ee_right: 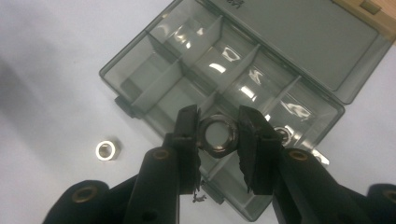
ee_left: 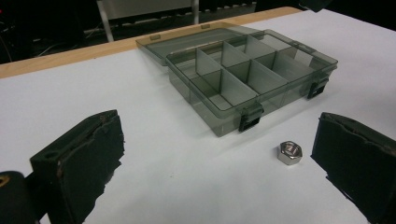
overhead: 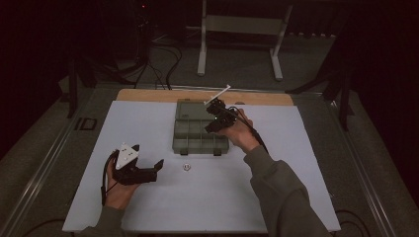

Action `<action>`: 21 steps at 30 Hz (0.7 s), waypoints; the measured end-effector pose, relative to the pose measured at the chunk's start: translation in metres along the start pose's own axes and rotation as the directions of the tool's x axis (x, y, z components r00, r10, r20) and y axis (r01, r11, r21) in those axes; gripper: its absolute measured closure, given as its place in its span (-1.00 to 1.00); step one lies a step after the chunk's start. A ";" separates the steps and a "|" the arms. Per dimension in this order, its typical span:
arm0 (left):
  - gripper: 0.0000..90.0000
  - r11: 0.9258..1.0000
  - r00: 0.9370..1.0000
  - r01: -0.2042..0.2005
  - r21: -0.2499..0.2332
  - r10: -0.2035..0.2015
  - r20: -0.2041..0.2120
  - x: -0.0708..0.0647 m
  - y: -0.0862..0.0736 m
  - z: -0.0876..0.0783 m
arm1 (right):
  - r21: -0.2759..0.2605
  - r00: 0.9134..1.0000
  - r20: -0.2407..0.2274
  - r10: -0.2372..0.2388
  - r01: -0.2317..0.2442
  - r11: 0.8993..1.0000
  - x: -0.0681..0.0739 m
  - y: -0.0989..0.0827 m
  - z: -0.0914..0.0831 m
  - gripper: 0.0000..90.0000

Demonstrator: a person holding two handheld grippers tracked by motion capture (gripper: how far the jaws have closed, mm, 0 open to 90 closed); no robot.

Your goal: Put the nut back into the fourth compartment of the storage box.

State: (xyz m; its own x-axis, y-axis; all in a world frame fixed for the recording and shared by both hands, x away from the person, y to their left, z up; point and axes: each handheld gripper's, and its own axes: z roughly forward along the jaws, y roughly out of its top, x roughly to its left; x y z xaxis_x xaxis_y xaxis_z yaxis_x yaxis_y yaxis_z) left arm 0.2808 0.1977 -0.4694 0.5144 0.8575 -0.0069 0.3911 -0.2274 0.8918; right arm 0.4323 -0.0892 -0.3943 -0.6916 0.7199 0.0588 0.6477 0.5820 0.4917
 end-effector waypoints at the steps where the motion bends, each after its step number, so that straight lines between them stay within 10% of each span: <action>1: -0.95 1.000 1.000 0.000 0.001 0.000 0.001 0.000 0.000 0.000 | 0.001 1.000 0.003 0.005 -0.005 1.000 -0.001 0.000 0.000 0.56; 21: -0.95 1.000 1.000 0.002 -0.001 -0.002 0.000 0.000 0.000 0.000 | -0.023 0.996 0.054 0.072 -0.071 0.997 -0.017 0.001 0.003 0.56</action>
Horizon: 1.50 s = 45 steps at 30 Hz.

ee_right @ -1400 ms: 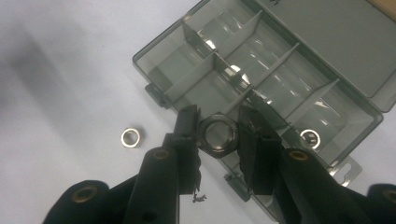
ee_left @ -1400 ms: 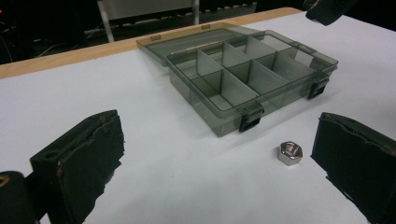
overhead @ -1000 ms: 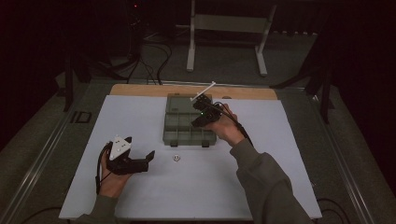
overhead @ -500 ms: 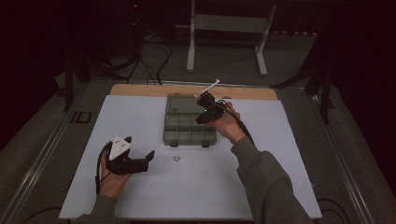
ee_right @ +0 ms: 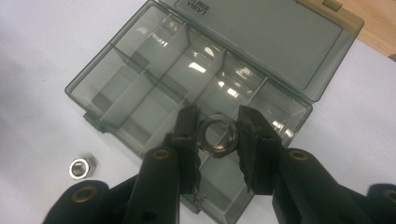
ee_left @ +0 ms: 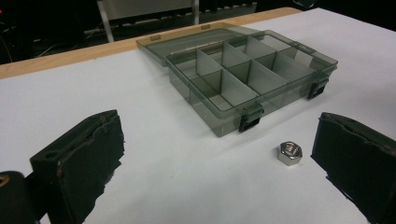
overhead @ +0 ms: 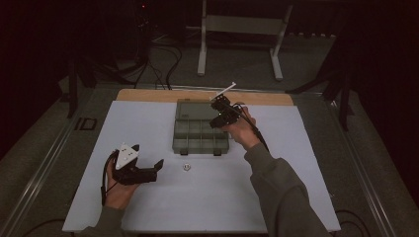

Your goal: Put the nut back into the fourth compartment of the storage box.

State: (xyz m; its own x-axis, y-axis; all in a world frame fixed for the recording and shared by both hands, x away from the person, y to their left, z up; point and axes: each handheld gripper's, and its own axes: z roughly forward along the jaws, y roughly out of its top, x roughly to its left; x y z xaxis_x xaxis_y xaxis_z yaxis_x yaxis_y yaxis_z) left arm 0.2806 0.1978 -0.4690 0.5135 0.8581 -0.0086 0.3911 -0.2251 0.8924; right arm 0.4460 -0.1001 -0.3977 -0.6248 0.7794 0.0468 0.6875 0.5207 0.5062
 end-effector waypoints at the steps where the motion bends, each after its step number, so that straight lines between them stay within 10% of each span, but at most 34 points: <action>1: -0.95 1.000 1.000 0.000 0.000 0.000 -0.001 0.000 0.000 0.000 | -0.001 1.000 0.002 0.001 -0.001 1.000 0.000 0.000 0.000 0.56; 45: -0.95 1.000 1.000 0.001 0.000 -0.001 0.000 0.000 0.000 0.000 | 0.011 0.993 0.034 0.113 -0.114 0.993 -0.021 0.001 0.020 0.56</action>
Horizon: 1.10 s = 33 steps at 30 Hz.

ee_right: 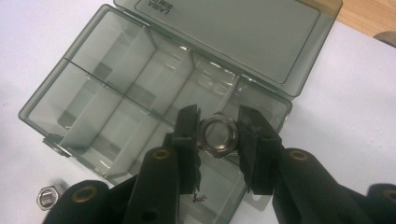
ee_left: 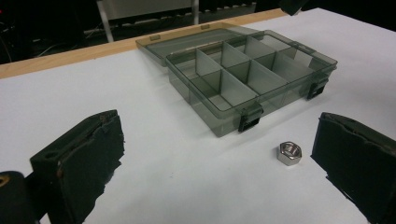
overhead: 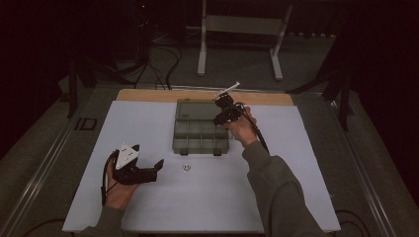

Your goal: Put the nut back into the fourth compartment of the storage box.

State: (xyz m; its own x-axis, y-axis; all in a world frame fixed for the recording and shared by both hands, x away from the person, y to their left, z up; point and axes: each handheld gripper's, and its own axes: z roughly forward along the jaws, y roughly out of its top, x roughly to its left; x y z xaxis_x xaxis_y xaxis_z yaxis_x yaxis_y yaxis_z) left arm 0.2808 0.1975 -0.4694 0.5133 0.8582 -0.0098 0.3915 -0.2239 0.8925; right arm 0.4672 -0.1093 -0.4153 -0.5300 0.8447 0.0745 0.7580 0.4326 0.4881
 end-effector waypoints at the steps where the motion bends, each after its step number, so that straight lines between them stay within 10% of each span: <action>1: -0.95 1.000 1.000 0.000 0.001 0.000 0.000 0.000 0.000 0.000 | 0.002 1.000 0.002 0.001 -0.001 1.000 -0.001 0.000 0.001 0.56; 33: -0.95 1.000 1.000 0.000 0.000 0.000 0.000 0.000 0.000 0.000 | 0.047 0.998 0.040 0.044 -0.046 0.998 -0.016 -0.002 0.020 0.56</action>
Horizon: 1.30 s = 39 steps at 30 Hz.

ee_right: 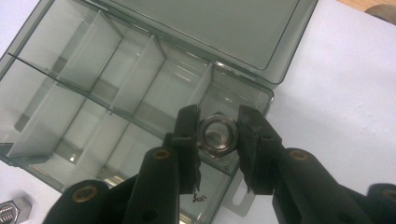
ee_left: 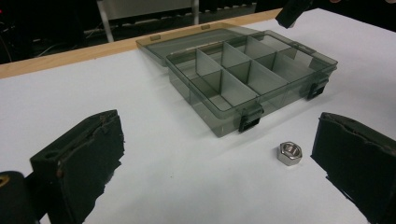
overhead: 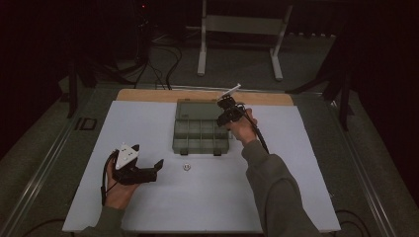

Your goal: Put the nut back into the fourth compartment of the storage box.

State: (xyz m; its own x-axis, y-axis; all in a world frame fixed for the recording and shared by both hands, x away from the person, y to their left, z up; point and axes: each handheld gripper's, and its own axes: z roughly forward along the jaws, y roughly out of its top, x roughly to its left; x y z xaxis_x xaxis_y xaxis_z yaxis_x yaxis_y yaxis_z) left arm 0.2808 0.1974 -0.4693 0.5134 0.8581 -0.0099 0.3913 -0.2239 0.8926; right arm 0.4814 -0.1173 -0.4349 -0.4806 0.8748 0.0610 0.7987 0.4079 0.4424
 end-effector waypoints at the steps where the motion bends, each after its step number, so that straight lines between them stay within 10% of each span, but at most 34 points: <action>1: -0.95 1.000 1.000 -0.001 0.000 0.001 0.000 0.000 0.000 0.000 | 0.001 1.000 0.001 0.000 0.000 1.000 0.000 0.000 0.000 0.56; 25: -0.95 1.000 1.000 0.002 -0.001 -0.002 -0.001 0.000 0.000 -0.001 | 0.004 1.000 0.022 0.008 -0.009 1.000 -0.004 -0.005 0.012 0.53; 39: -0.95 1.000 1.000 0.001 0.000 -0.001 -0.001 0.000 0.000 0.000 | -0.059 1.000 -0.018 -0.021 0.020 0.998 -0.002 -0.014 0.001 -0.34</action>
State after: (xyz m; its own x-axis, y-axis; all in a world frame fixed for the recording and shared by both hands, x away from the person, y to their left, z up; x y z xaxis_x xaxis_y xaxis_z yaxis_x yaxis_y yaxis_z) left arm 0.2804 0.1976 -0.4693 0.5124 0.8587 -0.0099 0.3913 -0.2231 0.8928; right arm 0.4714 -0.1243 -0.4421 -0.5034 0.8614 0.0678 0.7664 0.4089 0.4955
